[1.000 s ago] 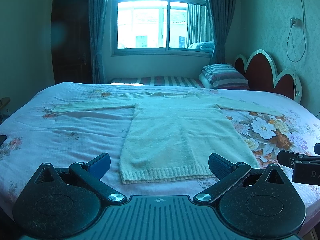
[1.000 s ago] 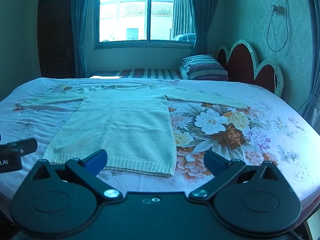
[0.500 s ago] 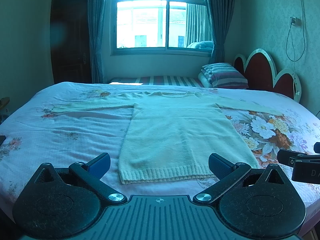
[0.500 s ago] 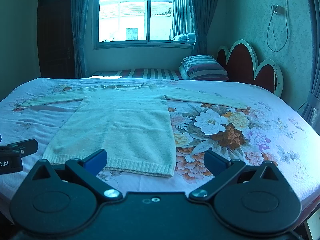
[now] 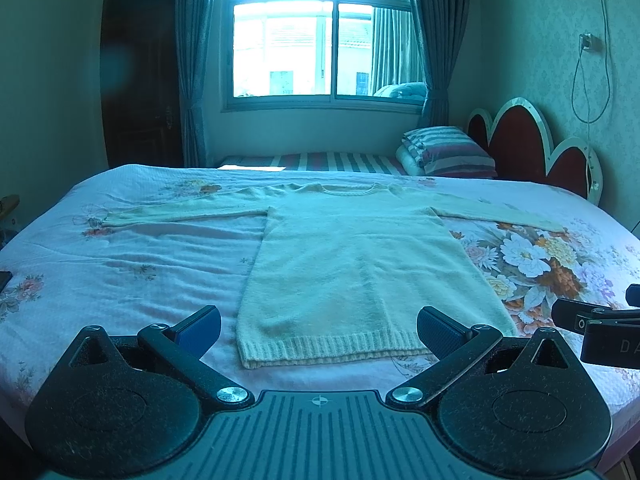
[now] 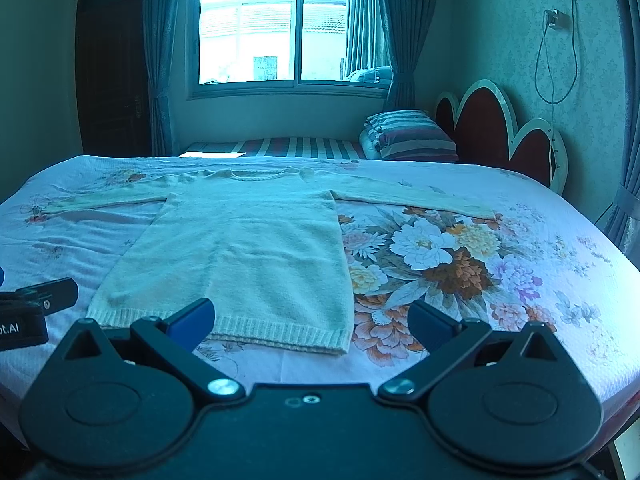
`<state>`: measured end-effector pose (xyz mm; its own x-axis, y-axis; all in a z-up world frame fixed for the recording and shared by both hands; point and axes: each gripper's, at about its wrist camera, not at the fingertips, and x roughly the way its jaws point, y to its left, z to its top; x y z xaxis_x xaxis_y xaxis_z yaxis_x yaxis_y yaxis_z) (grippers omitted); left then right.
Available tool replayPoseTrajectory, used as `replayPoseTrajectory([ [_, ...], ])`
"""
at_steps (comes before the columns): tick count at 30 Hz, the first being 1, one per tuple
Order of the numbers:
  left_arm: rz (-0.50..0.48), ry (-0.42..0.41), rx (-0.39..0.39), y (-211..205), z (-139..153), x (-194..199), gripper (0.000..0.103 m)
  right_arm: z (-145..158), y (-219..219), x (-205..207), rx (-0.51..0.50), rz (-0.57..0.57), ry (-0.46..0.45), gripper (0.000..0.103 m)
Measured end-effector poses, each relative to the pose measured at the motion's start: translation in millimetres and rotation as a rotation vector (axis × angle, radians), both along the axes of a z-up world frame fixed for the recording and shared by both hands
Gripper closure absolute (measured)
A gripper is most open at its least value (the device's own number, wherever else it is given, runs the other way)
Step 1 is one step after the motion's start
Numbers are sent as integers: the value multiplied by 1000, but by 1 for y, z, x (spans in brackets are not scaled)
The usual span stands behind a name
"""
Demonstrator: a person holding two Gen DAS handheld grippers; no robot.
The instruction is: Fold small clothes
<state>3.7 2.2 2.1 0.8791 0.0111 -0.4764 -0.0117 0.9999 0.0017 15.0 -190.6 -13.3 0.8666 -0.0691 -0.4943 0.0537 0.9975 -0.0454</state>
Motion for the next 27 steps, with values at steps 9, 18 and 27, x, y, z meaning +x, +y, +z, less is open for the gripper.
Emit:
replayPoseTrajectory([
  [9,1,-2,0,0,0,0,0,0,1,0,-2,5,0,0],
  [18,0,2,1,-1,0,0,0,0,0,0,-2,6,2,0],
  [27,47,-8,-100,19,5,34,0,3,-24,15,-10,-15,-19,0],
])
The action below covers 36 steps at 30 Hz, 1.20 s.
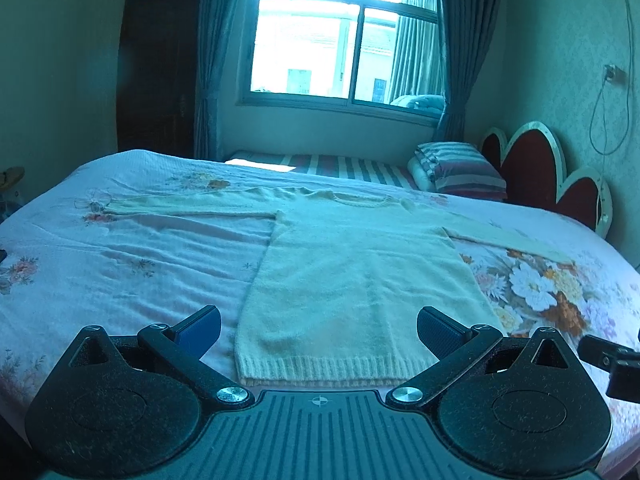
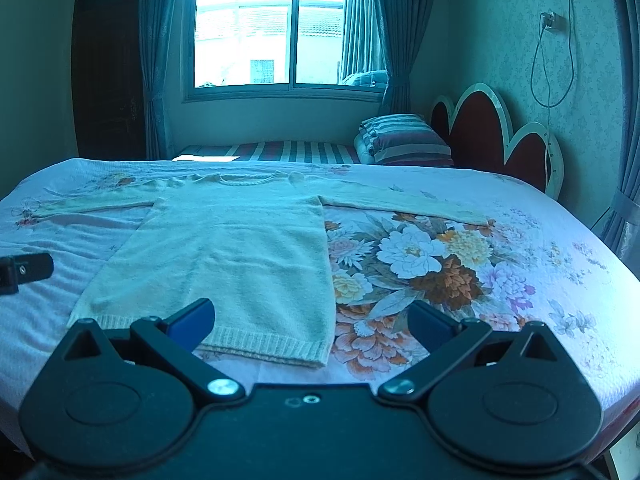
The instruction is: Fold small clothes
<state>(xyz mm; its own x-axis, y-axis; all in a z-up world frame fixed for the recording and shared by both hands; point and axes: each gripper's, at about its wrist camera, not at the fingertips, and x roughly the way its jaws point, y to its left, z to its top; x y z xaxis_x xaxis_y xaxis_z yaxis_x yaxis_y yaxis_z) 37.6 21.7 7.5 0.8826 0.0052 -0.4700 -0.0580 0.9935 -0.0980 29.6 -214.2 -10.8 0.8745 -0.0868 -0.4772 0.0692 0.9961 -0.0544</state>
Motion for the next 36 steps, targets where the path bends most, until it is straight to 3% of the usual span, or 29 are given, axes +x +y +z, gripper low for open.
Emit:
replayPoseTrajectory([
  [5,-3,-33,-8,5,10,55,0,9,-42,42,43,-67,-53,2],
  [11,-3,-19,-3,1,-2,139,0,5,-112,119,197,-182,-99,28],
  [18,43,27,-21,-9,-40,239,0,-29,-201,218,318,-345,-112,61],
  [24,84,69,85,-12,-61,315,0,-65,-280,289,426,-493,-88,63],
  [30,89,101,94,-11,-73,381,0,-98,-333,337,524,-570,-41,67],
  [36,89,135,104,-13,-89,415,0,-125,-359,366,637,-605,-23,72],
])
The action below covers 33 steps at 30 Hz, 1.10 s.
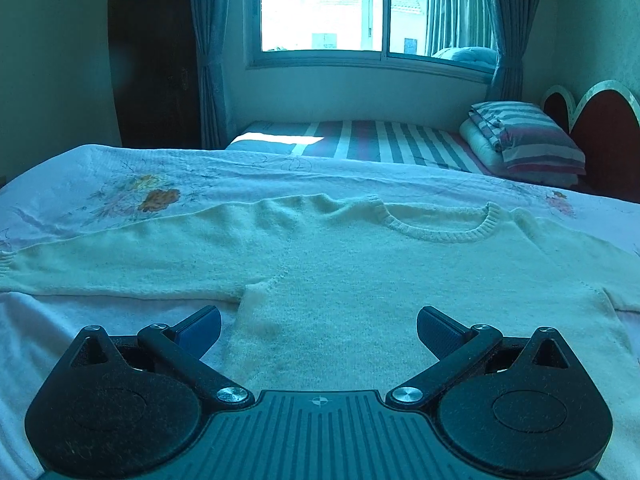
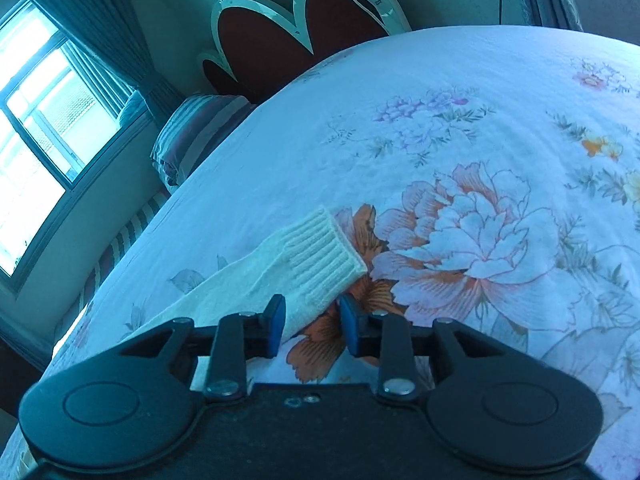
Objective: Fold small clothes
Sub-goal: 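Grasp the sweater sleeve cuff with the right gripper and lift it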
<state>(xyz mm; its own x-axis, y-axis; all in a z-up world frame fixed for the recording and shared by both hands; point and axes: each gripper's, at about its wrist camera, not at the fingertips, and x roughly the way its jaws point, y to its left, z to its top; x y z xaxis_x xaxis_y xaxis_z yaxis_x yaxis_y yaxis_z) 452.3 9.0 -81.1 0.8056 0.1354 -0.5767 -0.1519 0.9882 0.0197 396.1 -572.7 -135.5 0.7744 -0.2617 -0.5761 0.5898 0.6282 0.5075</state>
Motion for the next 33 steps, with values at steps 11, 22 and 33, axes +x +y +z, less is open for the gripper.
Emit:
replayPoseTrajectory([
  [11,40,32,-5,33,-11,8,0,-4,-5,16,62,0,-100,80],
  [22,84,36,-38,103,-16,7,0,-9,12,0,257,-19,-117,69],
  [33,100,42,-45,122,-20,23,0,-12,-28,11,230,-101,-141,88],
])
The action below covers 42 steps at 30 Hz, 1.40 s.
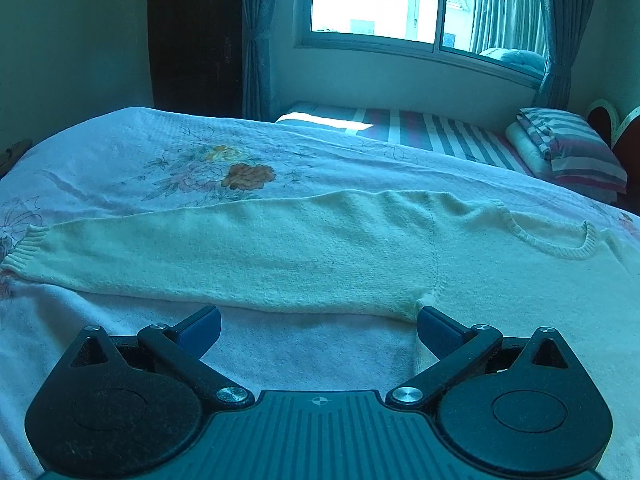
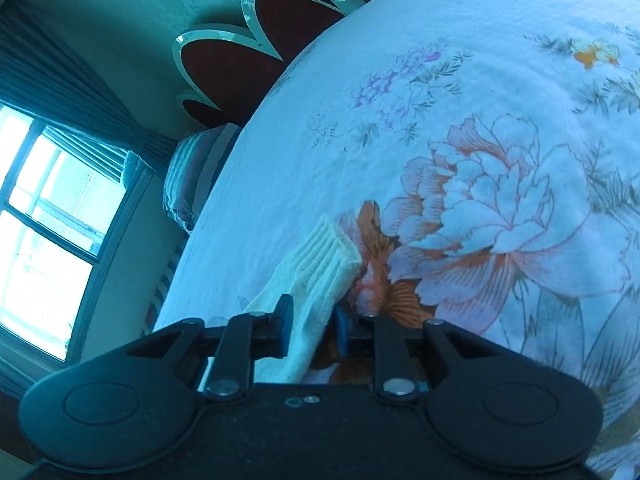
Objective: Fold small clothes
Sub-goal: 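Grasp the sweater sleeve cuff with the right gripper and lift it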
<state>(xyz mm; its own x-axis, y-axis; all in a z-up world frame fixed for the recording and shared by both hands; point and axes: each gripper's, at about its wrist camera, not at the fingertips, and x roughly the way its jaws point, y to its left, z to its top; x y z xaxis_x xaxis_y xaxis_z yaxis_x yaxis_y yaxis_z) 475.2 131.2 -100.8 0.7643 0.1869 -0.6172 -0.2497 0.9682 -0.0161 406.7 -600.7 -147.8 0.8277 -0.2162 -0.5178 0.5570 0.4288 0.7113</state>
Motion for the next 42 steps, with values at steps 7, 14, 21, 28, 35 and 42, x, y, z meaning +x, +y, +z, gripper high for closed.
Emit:
replayPoseTrajectory([
  [7,-10,49,47,20,-1,0,0,41,51,26,-262,51,64,98],
  [14,-11,58,53,57,-5,-16,0,91,176,86,-449,317,25,98],
  [21,-13,59,26,89,-5,-31,0,87,335,139,-505,642,17,98],
  [28,-35,59,18,102,-3,-39,0,50,448,160,-550,854,76,98],
  [35,-84,37,-44,84,4,-25,0,46,486,144,-618,999,52,73],
  [42,-202,-5,-145,9,14,11,0,68,411,114,-713,809,76,88],
])
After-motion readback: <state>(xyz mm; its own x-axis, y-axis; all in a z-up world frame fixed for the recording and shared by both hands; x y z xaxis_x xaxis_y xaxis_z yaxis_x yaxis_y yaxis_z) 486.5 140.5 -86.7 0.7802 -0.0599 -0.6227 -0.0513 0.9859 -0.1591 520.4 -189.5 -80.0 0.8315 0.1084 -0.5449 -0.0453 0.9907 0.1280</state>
